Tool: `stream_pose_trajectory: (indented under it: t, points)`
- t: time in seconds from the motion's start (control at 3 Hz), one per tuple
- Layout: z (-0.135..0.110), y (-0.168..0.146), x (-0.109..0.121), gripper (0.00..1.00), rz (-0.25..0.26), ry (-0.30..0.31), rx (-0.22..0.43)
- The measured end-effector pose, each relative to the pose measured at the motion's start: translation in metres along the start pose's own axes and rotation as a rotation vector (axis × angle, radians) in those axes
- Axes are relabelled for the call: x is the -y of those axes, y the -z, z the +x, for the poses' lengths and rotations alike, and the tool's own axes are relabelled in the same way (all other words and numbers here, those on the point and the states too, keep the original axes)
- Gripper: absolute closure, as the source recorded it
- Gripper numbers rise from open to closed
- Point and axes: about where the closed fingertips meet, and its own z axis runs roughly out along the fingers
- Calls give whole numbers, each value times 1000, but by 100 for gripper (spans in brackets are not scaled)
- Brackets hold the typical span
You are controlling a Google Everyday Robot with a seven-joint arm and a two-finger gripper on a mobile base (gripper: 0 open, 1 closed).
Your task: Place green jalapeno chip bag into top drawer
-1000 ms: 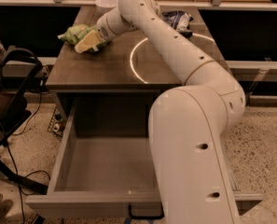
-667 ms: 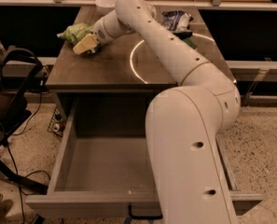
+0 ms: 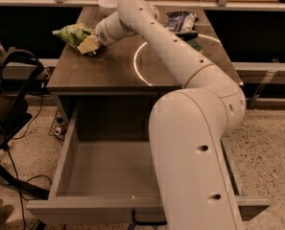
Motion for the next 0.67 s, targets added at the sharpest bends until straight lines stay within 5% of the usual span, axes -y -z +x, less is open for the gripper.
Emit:
stream_pose_trajectory:
  t: [0.33,0.67]
  points:
    - [1,-2,-1,96,-3,0,-2]
    - [0,-2,-1,100,-3,0,-2]
